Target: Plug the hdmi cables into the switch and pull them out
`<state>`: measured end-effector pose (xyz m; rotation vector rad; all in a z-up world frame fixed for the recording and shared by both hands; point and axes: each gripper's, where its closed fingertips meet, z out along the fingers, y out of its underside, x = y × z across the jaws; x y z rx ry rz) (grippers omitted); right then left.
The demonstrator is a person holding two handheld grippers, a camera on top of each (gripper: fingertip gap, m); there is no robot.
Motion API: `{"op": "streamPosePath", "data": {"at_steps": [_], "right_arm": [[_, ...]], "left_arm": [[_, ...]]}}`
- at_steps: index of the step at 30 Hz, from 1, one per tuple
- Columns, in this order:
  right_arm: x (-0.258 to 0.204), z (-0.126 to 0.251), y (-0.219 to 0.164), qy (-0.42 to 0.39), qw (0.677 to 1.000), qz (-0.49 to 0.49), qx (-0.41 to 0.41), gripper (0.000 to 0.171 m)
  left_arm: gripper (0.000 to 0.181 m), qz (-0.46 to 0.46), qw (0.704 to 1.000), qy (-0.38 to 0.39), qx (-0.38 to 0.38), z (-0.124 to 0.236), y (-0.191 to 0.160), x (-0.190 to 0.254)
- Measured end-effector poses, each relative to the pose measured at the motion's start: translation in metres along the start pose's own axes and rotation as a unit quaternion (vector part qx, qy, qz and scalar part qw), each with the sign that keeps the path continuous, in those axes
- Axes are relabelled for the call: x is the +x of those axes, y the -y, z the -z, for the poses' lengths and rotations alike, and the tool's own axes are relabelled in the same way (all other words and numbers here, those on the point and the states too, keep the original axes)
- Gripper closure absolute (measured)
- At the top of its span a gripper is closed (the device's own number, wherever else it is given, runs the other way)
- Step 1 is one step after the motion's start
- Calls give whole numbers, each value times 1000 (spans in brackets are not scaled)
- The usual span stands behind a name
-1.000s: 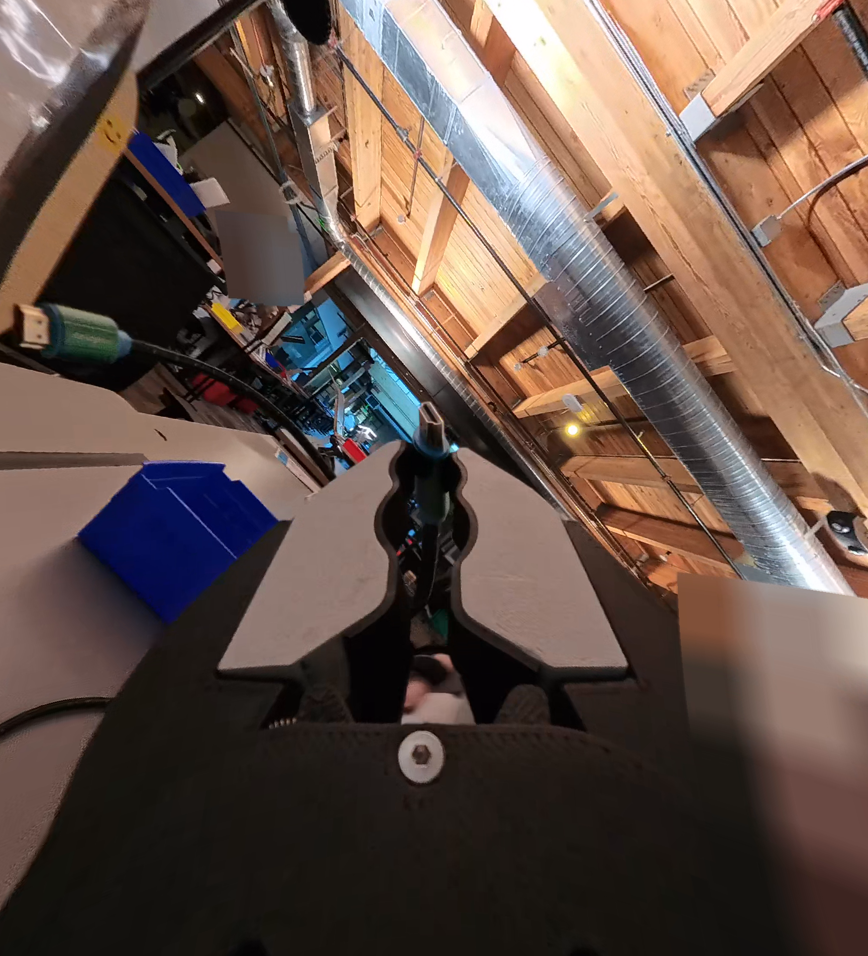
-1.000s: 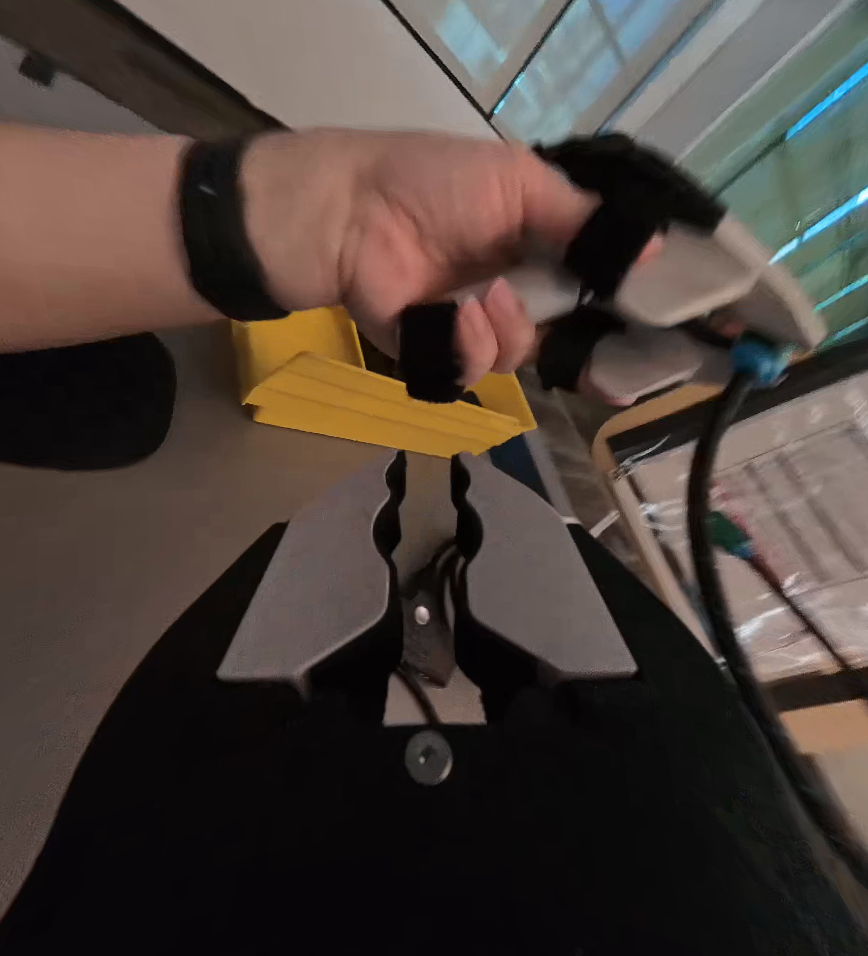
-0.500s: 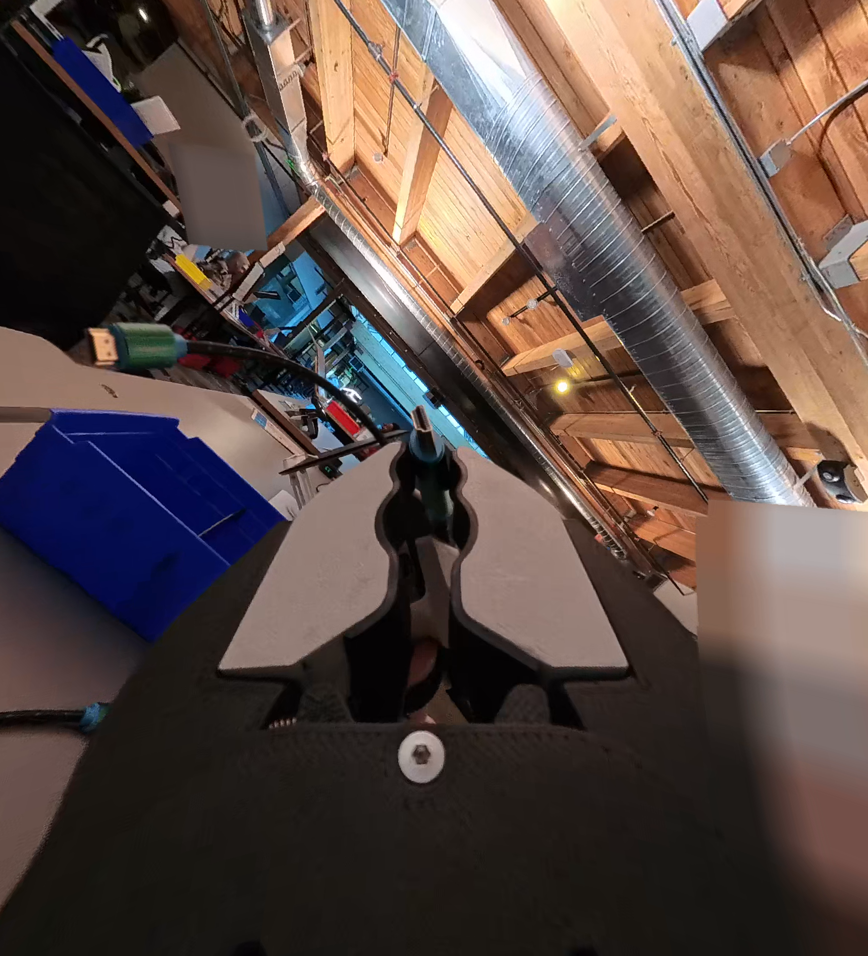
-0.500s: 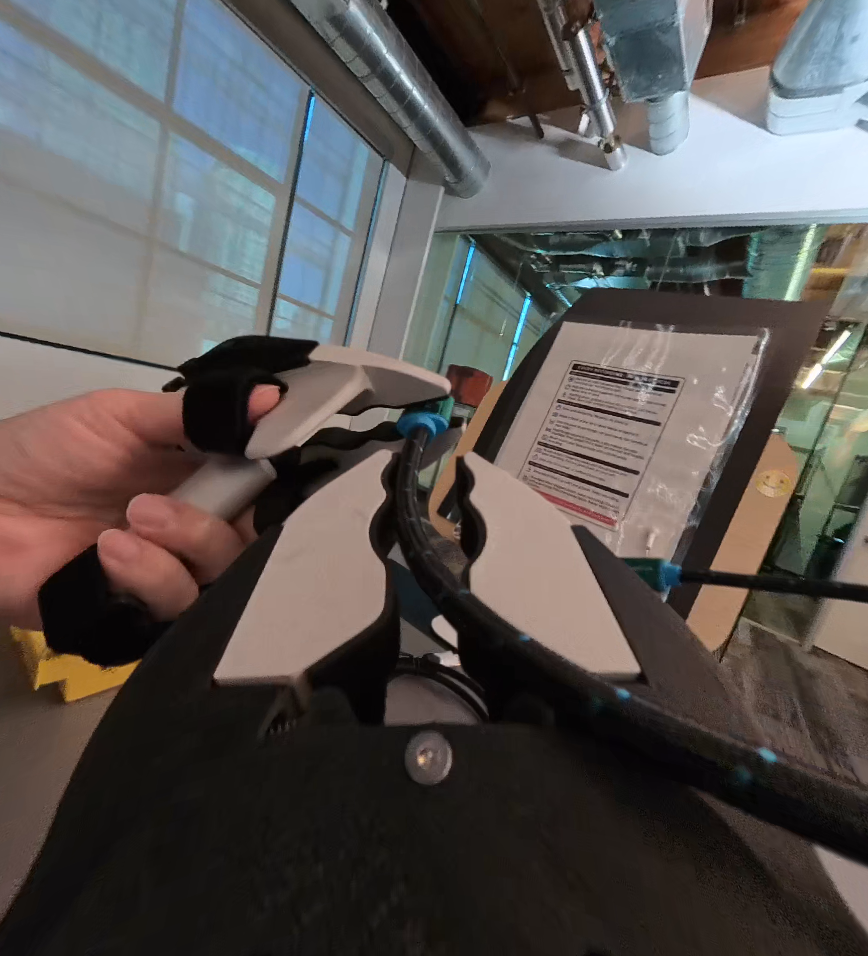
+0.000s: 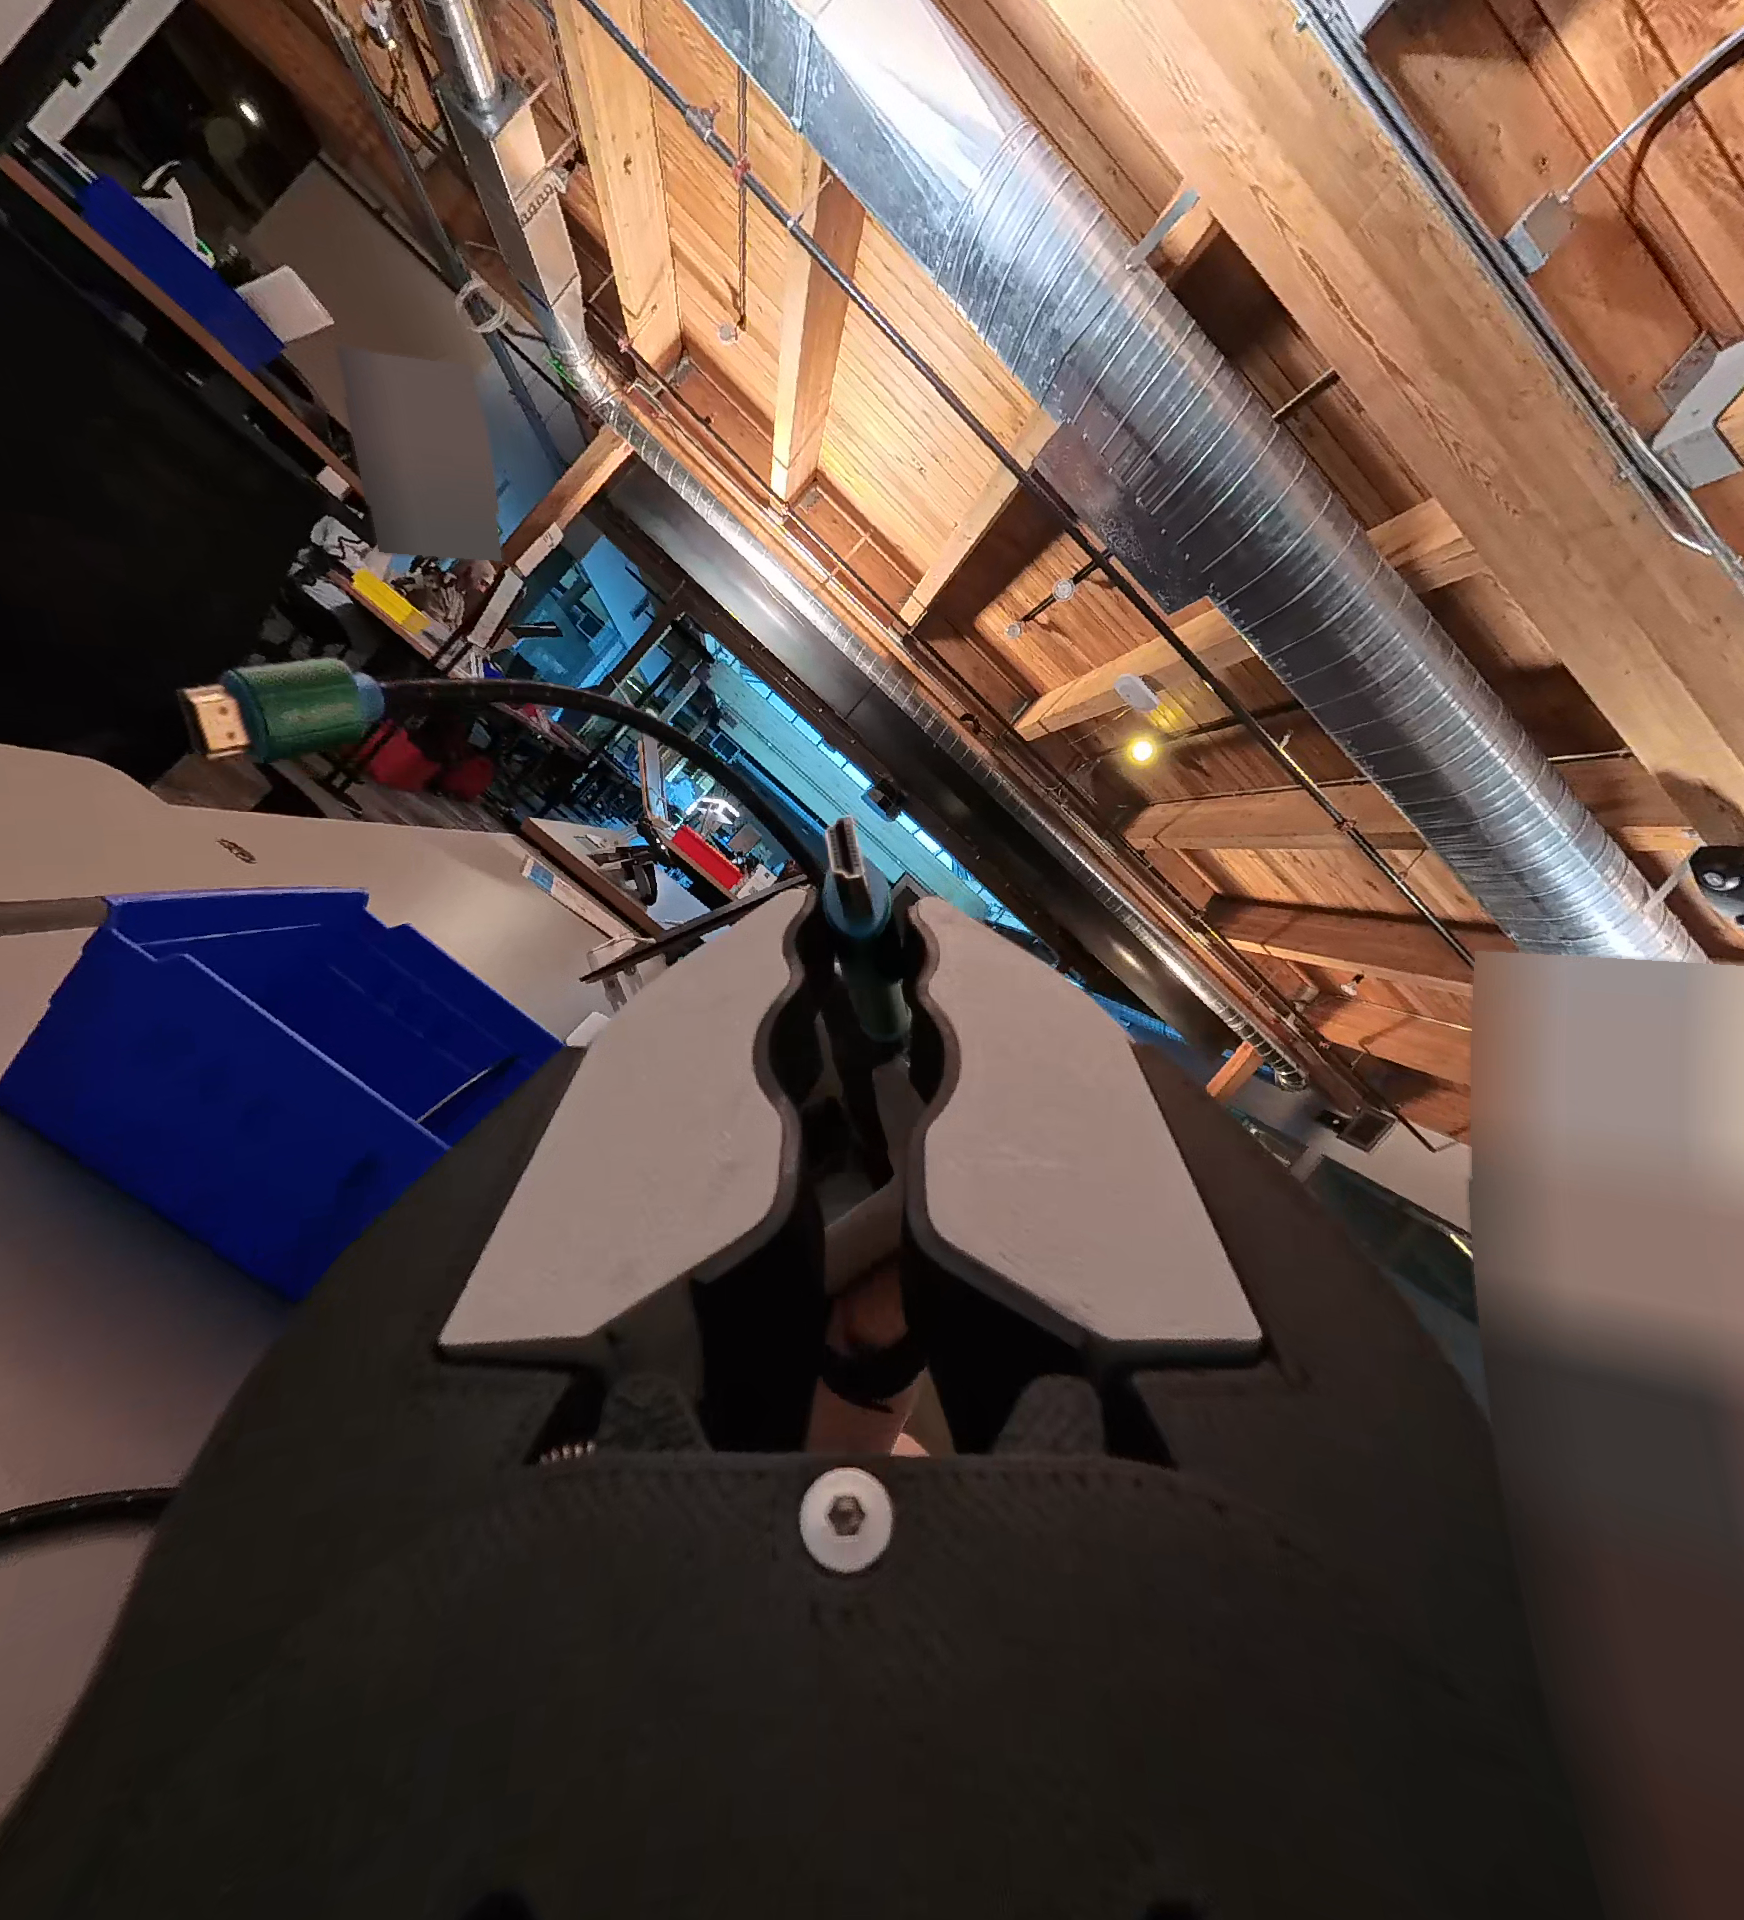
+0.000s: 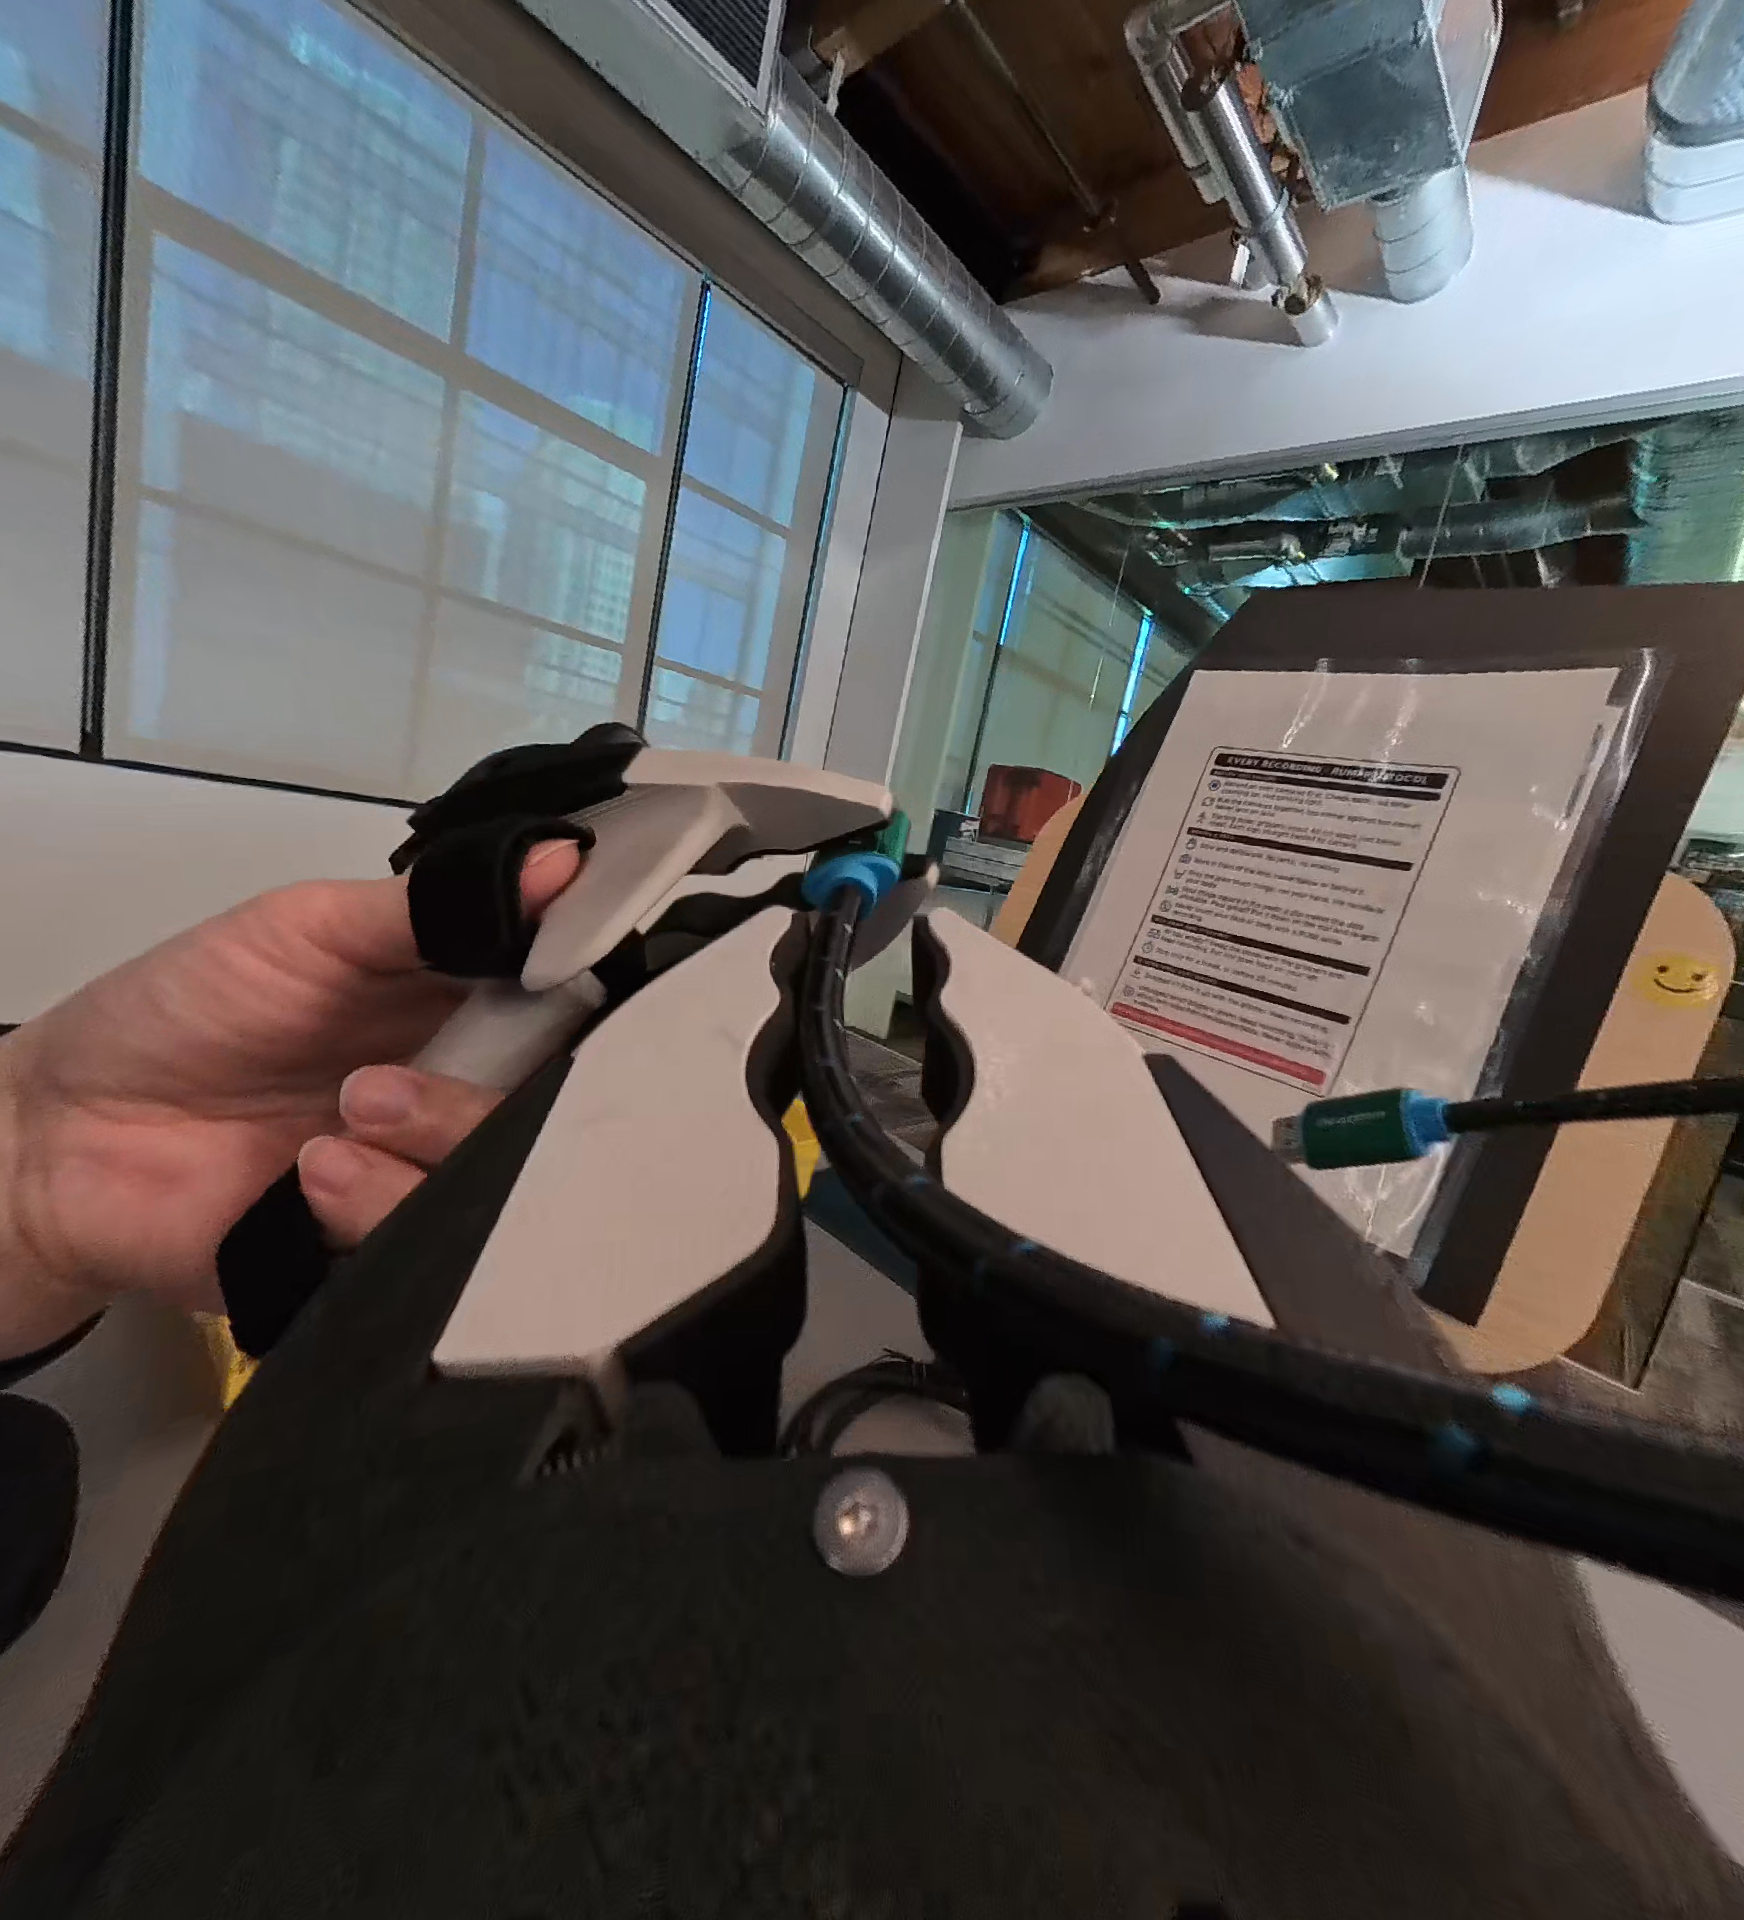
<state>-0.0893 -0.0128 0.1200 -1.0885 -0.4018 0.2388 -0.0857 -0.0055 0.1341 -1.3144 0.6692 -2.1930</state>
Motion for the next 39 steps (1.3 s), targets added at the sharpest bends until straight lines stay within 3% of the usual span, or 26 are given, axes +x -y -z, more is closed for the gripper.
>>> {"op": "streamPosePath", "data": {"at_steps": [7,18,26,39], "right_arm": [[0,4,6,-13,998,63,24,153],[0,1,-5,-38,986,159,-17,151],[-6,10,10,-64,986,149,49,163],[-7,10,15,-45,984,164,50,163]], "left_arm": [[169,17,1000,-4,4,-3,-4,-2],[169,15,999,-7,29,-1,1,1],[169,5,999,-20,30,-5,-5,10],[168,8,999,-16,34,-6,-8,5]]}}
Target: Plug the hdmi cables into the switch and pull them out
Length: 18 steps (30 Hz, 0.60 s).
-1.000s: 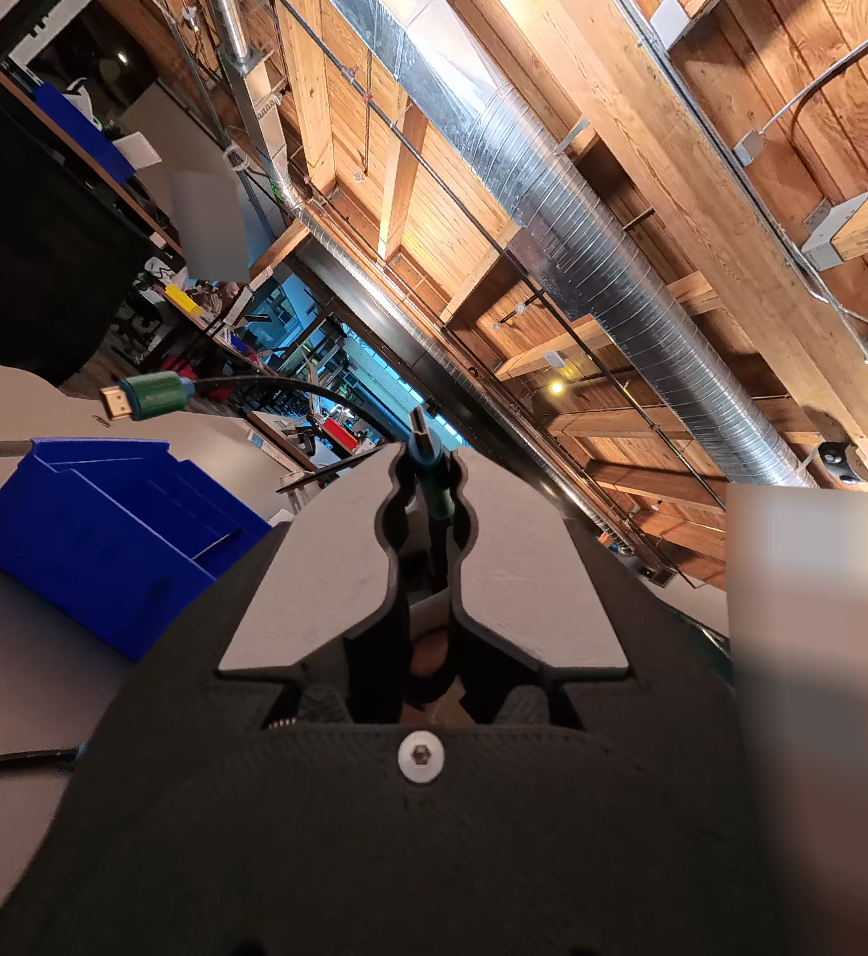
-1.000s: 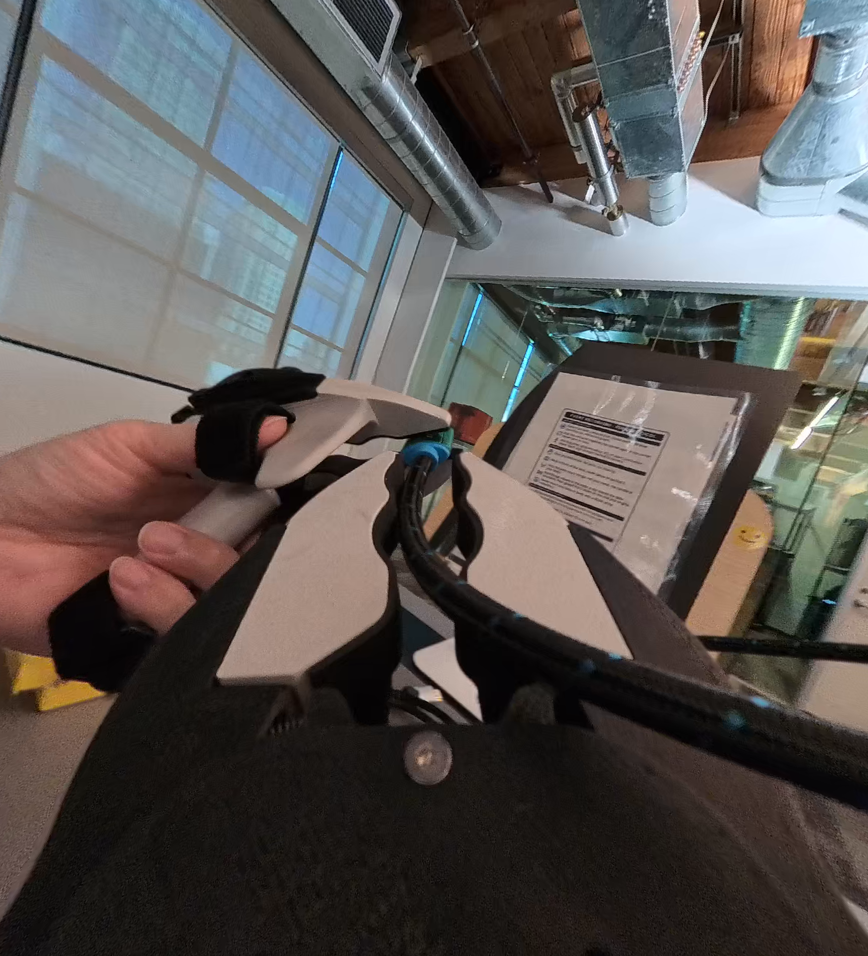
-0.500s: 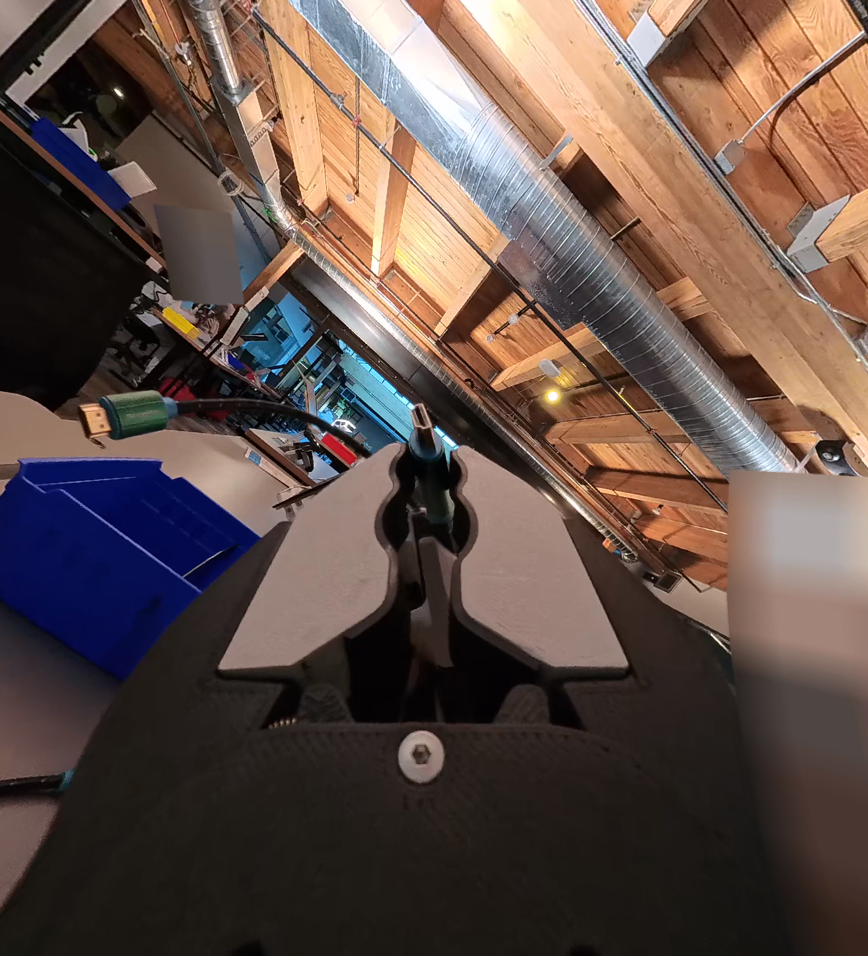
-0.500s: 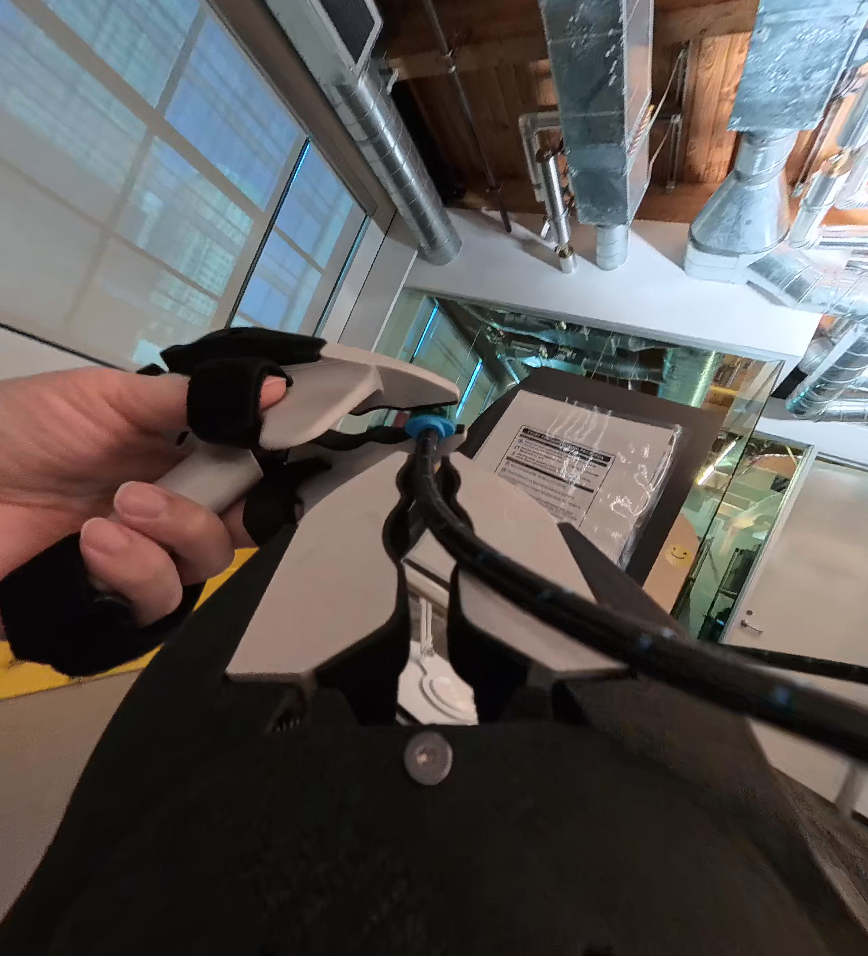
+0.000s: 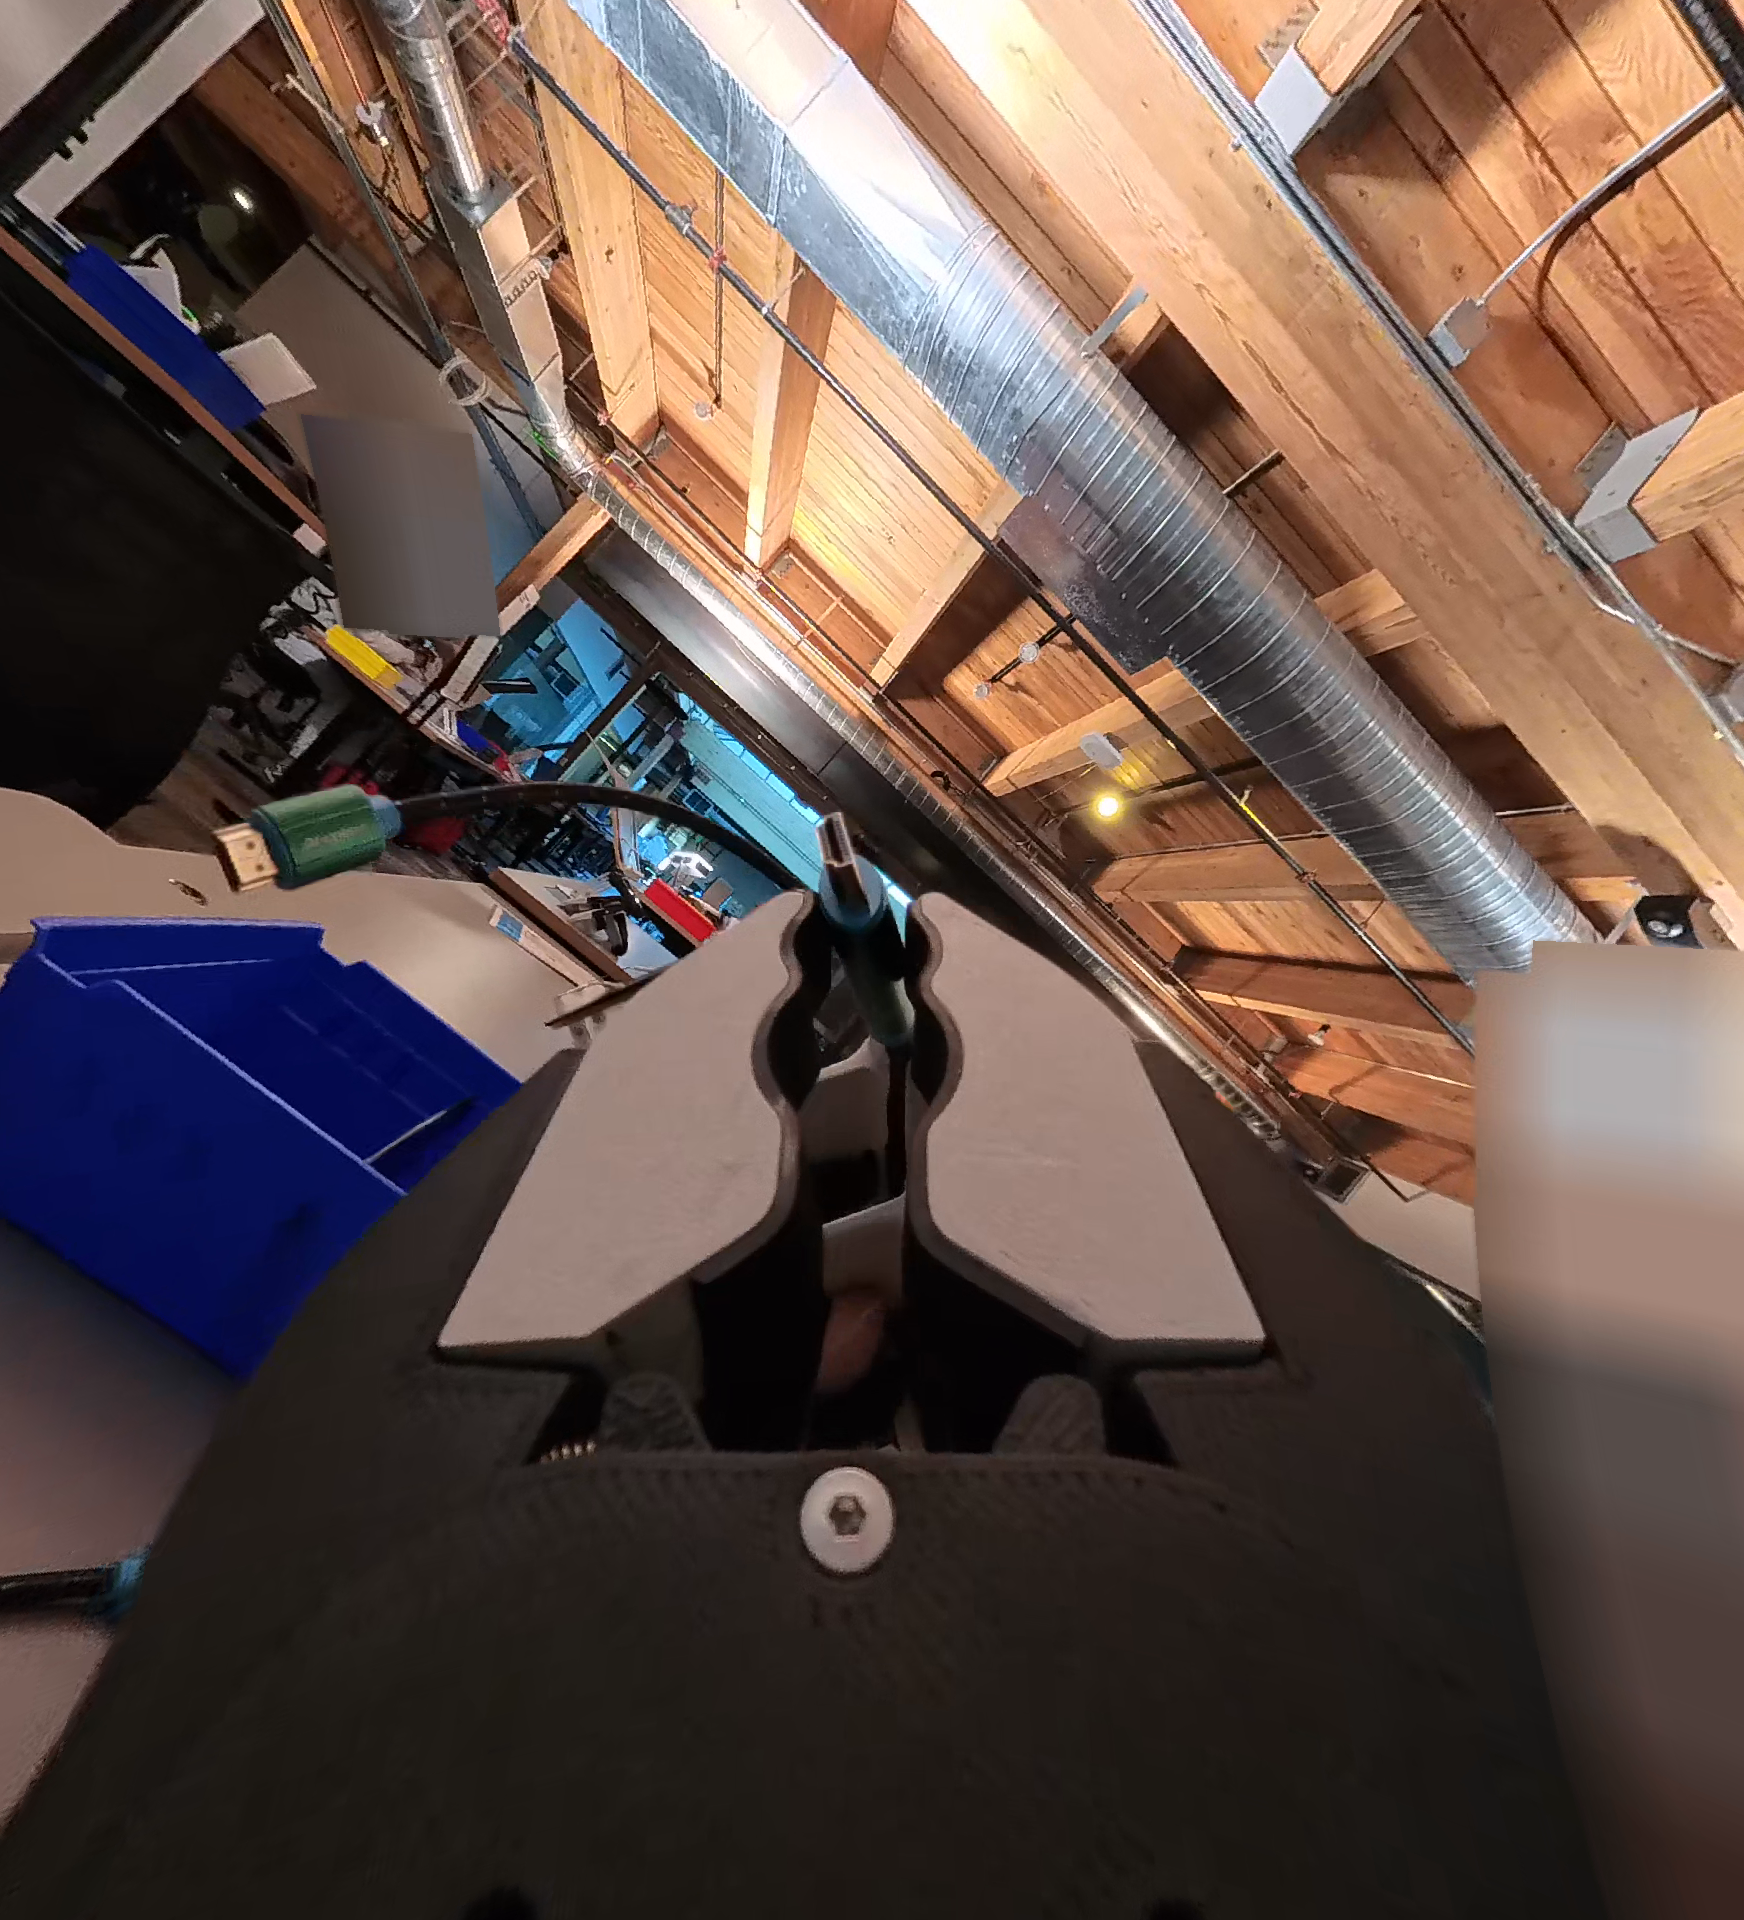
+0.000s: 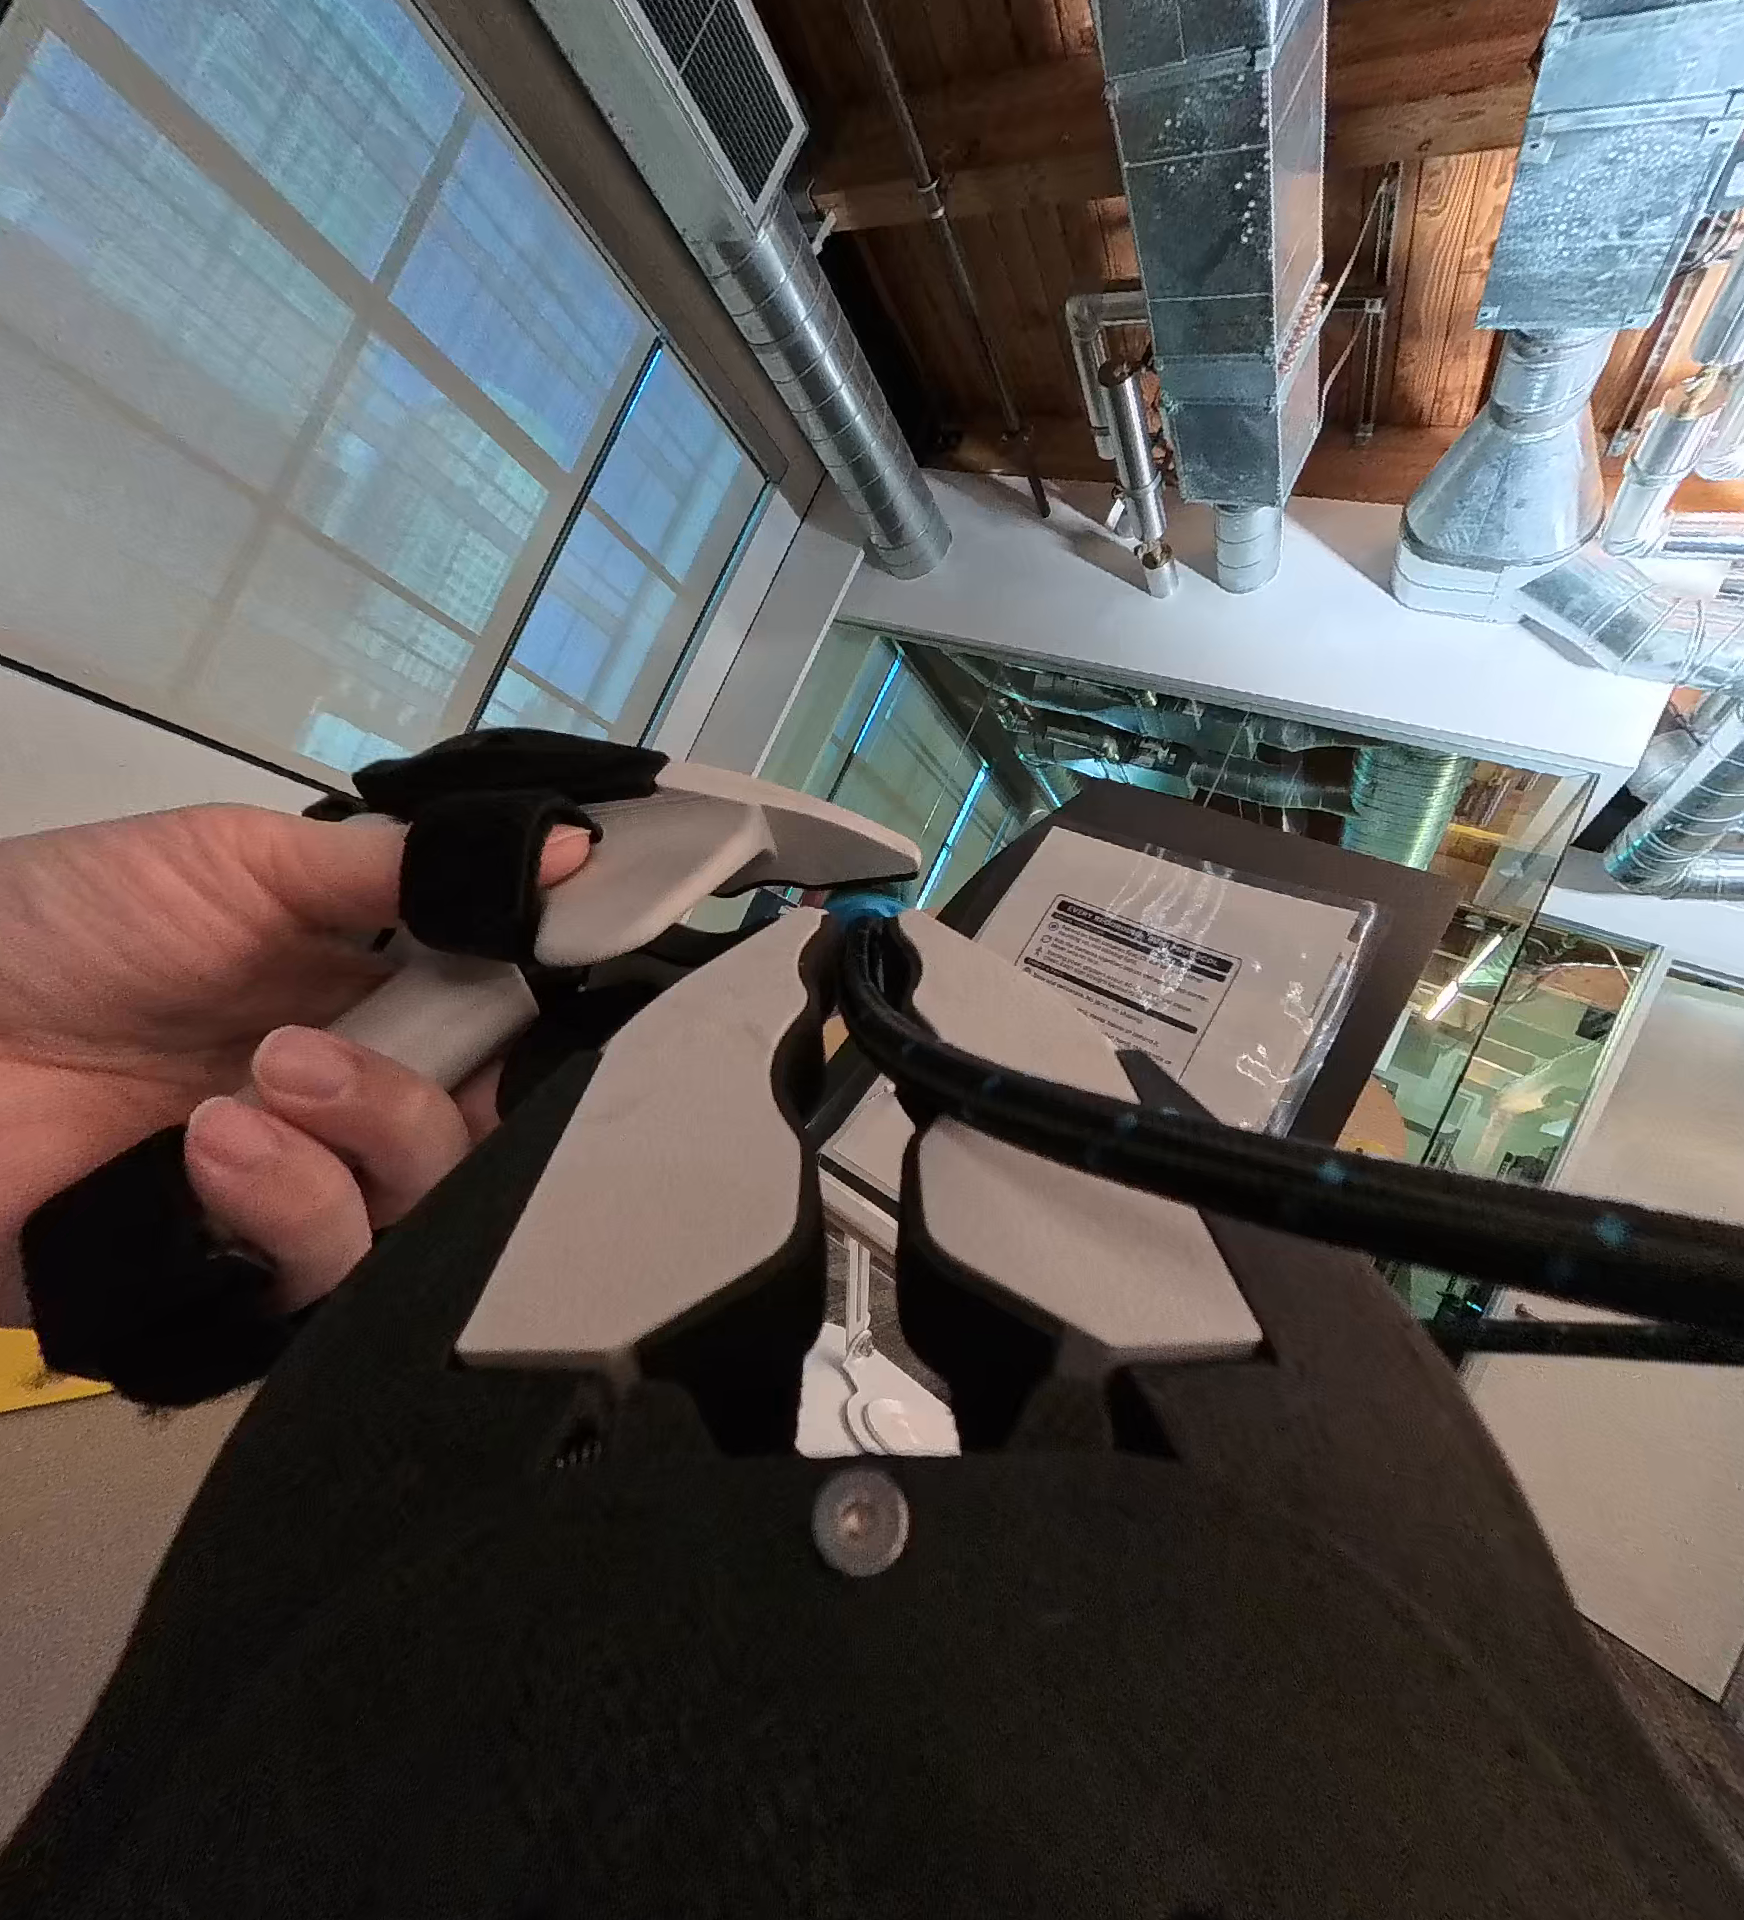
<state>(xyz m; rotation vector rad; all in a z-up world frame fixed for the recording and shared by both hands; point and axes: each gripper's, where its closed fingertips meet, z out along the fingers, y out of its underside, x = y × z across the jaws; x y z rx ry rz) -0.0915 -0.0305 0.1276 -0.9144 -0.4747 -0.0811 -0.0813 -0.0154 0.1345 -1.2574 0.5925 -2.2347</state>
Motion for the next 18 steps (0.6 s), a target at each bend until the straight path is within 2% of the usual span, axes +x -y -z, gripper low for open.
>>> {"op": "streamPosePath", "data": {"at_steps": [18], "right_arm": [[1,-3,-11,31,999,-9,-35,163]], "left_arm": [[168,-11,1000,23,17,2,0,-8]]}}
